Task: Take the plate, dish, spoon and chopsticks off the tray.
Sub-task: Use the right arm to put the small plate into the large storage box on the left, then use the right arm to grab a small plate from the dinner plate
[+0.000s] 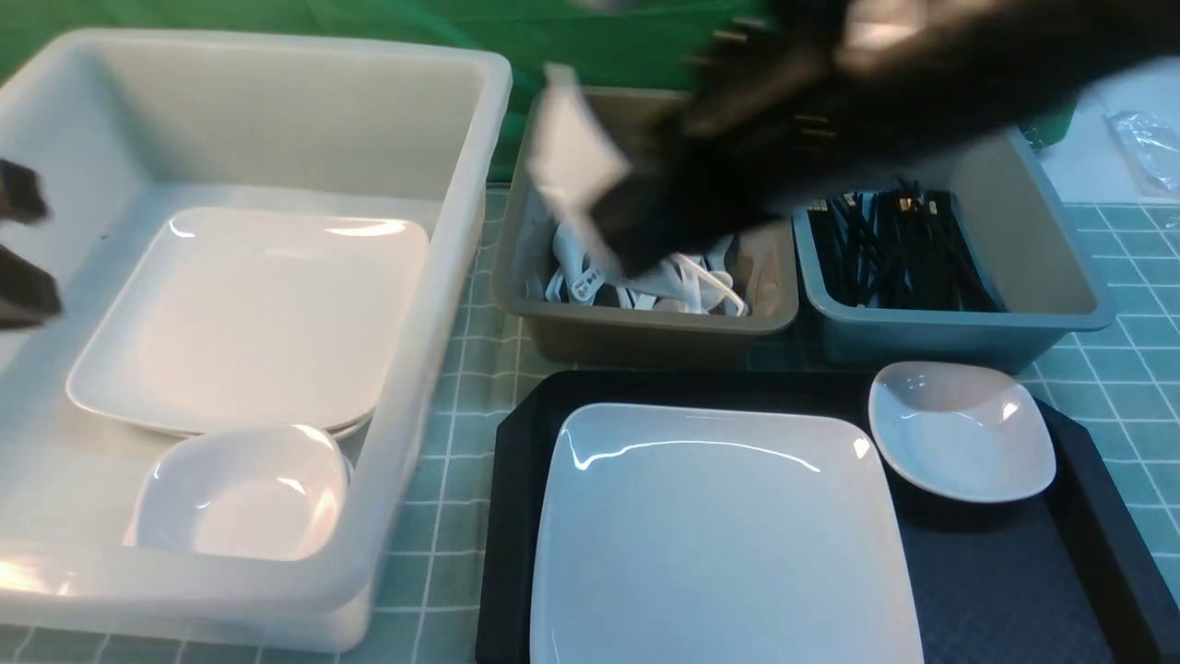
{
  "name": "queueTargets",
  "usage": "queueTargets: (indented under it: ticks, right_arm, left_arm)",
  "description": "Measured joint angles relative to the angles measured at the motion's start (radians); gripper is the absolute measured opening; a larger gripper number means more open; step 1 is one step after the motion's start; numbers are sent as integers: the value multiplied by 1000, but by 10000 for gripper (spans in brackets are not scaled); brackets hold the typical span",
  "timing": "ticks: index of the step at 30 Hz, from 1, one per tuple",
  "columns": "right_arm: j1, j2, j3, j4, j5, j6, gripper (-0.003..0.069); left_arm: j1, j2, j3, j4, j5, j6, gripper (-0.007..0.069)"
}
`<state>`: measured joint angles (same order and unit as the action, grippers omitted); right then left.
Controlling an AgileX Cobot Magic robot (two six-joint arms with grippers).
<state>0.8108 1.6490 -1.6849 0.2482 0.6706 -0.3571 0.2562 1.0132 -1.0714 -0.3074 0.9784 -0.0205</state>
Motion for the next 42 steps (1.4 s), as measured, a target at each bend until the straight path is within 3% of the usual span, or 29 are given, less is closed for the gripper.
queueTargets:
  ticks: [11,22,24,27,30,33,38,42]
  right_arm:
    - [218,490,-396,5,-76,-2,66]
    - [249,588,-405,-48,-15,-3,108]
    - [249,591,-405,-48,-4,-2,148]
    - [249,592,-405,-49,28,6,365]
    - [249,587,-408,-50,51,45,536]
    - [249,550,-408,-57,105,75,612]
    - [249,476,-413,-88,174,82,603]
    - [249,395,-415,-240,289,119,494]
  left_arm:
    - [7,-136,0,37,15,-9,13]
    - [7,-136,0,47,19,-11,13]
    - [7,-136,0,47,19,-11,13]
    - [7,-136,0,47,19,-11,13]
    - [7,-136,0,45,21,-11,13]
    - [7,-136,0,44,23,-11,13]
    - [7,-136,0,43,26,-11,13]
    - [7,-136,0,37,29,-10,13]
